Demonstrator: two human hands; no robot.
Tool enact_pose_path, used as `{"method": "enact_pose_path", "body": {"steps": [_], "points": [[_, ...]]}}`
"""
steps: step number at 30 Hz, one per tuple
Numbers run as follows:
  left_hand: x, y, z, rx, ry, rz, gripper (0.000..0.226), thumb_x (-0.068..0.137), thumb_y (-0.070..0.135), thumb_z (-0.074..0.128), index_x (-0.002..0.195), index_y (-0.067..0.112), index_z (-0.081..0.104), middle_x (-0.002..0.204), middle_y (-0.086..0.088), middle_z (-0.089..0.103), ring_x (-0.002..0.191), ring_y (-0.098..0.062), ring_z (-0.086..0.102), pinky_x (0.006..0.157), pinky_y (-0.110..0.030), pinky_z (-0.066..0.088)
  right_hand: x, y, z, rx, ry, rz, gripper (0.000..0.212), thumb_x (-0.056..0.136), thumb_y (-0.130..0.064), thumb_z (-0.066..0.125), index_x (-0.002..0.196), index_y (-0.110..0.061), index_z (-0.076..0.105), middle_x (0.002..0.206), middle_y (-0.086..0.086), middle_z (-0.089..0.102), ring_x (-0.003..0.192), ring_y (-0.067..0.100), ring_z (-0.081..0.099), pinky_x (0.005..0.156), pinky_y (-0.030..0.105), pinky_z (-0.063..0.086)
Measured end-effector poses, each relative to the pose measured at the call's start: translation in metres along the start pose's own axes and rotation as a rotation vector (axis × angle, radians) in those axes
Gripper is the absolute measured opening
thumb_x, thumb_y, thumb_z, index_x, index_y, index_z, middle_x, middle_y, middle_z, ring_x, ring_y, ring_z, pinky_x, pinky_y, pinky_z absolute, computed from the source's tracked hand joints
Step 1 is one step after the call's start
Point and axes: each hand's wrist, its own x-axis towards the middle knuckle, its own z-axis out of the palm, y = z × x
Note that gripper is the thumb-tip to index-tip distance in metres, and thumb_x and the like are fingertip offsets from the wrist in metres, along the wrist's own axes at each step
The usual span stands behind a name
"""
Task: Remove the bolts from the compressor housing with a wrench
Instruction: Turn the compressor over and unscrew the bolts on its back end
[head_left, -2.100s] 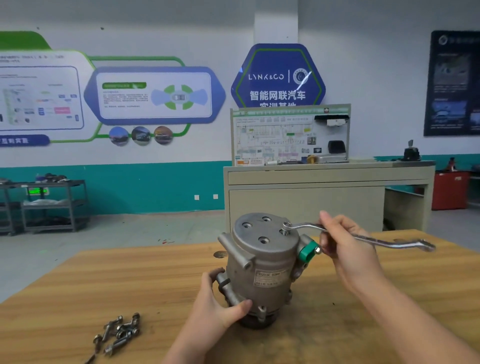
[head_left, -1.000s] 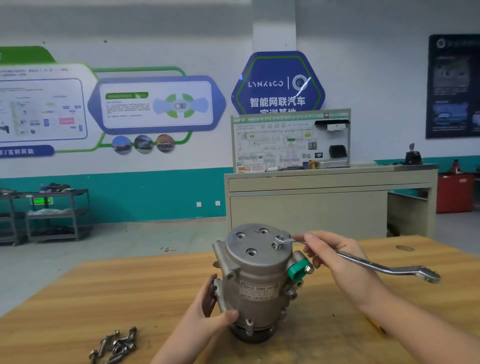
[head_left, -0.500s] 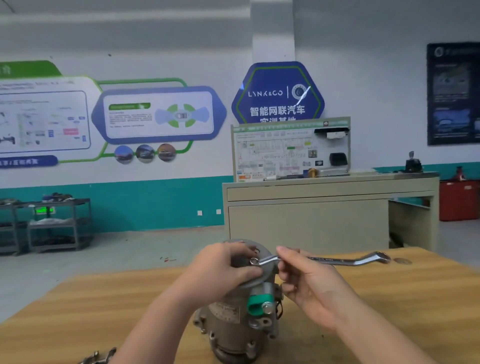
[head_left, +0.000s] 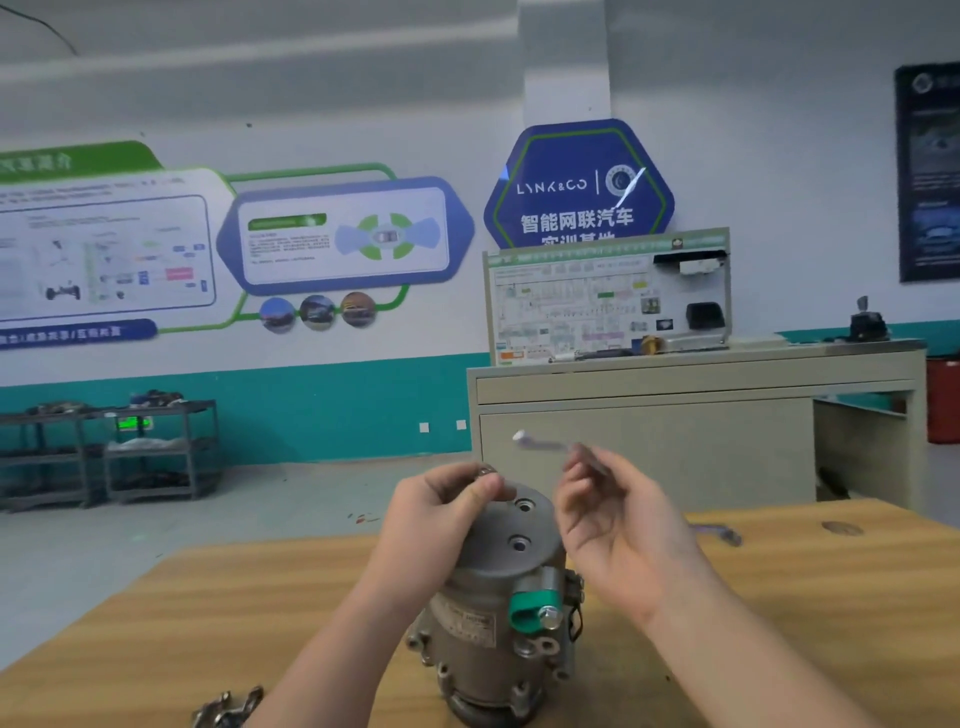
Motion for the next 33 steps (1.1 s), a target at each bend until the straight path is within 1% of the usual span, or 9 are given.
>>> {"method": "enact_pose_path", "body": {"steps": [3,8,12,16,20,24,27,30,33], "points": [[0.001,0.001,-0.021,-0.070,0.168,-0.017,0.011,0.093,0.018,0.060,0.090,0.020,0.070,0.083,0.007,0.076,0.080,-0.003,0.070,0.067,-0.012,0.053,-0.004,-0.005,0.008,0.111,-0.040,-0.044,0.010,0.080,-0.006,0.059,0.073,0.000,0.063,0.062,0.009,0.063,0.048,0.014,0.060,0.040,0.018,0.048],[-0.009,-0.049,-0.111,0.134,0.606,-0.200,0.020,0.100,0.019,0.051,0.102,0.006,0.066,0.088,-0.004,0.072,0.086,-0.021,0.071,0.075,-0.033,0.054,-0.003,0.003,-0.026,-1.007,0.043,-0.563,0.024,0.097,-0.031,0.049,0.084,-0.024,0.068,0.086,-0.006,0.072,0.087,0.009,0.067,0.071,0.025,0.048],[-0.050,-0.138,-0.152,0.926,0.393,-0.517,0.030,0.100,0.027,0.048,0.113,0.008,0.067,0.098,-0.011,0.071,0.078,-0.030,0.062,0.064,-0.032,0.048,-0.006,0.024,-0.047,-1.441,-0.081,-0.636,0.027,0.086,-0.054,0.044,0.089,-0.041,0.067,0.091,-0.018,0.070,0.083,-0.006,0.062,0.060,0.012,0.047],[-0.071,-0.182,-0.160,1.062,0.329,-0.570,0.030,0.099,0.032,0.048,0.112,0.015,0.069,0.104,-0.010,0.072,0.097,-0.032,0.064,0.071,-0.032,0.047,-0.004,0.035,-0.054,-1.474,-0.079,-0.655,0.036,0.076,-0.065,0.044,0.089,-0.042,0.068,0.094,-0.010,0.070,0.084,0.005,0.062,0.045,0.015,0.048],[-0.073,-0.194,-0.159,1.136,0.261,-0.623,0.032,0.099,0.034,0.044,0.096,0.012,0.068,0.089,-0.008,0.070,0.086,-0.028,0.064,0.070,-0.031,0.051,-0.002,0.035,-0.057,-1.538,-0.078,-0.680,0.034,0.077,-0.065,0.043,0.092,-0.045,0.067,0.094,-0.019,0.068,0.097,0.014,0.061,0.060,0.029,0.056],[-0.075,-0.183,-0.151,1.169,0.259,-0.643,0.035,0.101,0.034,0.036,0.111,0.013,0.062,0.111,-0.009,0.067,0.109,-0.028,0.059,0.090,-0.035,0.048,-0.002,0.035,-0.054,-1.552,-0.089,-0.737,0.033,0.081,-0.057,0.047,0.092,-0.037,0.070,0.094,-0.017,0.070,0.093,0.001,0.061,0.064,0.010,0.045],[-0.061,-0.139,-0.122,1.092,0.326,-0.448,0.046,0.102,0.037,0.035,0.140,0.012,0.045,0.148,-0.008,0.043,0.142,-0.027,0.028,0.116,-0.042,0.024,0.000,0.035,-0.054,-1.494,-0.093,-0.712,0.017,0.092,-0.035,0.056,0.091,-0.030,0.072,0.090,-0.017,0.071,0.089,-0.008,0.061,0.063,0.003,0.042],[-0.033,-0.059,-0.064,0.646,0.405,-0.036,0.053,0.097,0.048,0.040,0.141,0.017,0.044,0.153,0.001,0.034,0.144,-0.015,0.022,0.119,-0.039,0.022,0.001,0.029,-0.050,-1.237,-0.104,-0.659,0.023,0.097,-0.021,0.052,0.088,-0.023,0.073,0.089,-0.013,0.074,0.089,-0.005,0.065,0.069,0.006,0.045],[0.000,0.001,-0.007,0.693,0.116,0.306,0.062,0.087,0.070,0.031,0.136,0.034,0.043,0.150,0.013,0.034,0.142,-0.009,0.021,0.117,-0.036,0.017,0.009,0.008,-0.060,-1.029,0.136,-0.843,0.027,0.100,-0.021,0.047,0.088,-0.025,0.071,0.092,-0.009,0.074,0.092,0.003,0.067,0.076,0.019,0.051]]}}
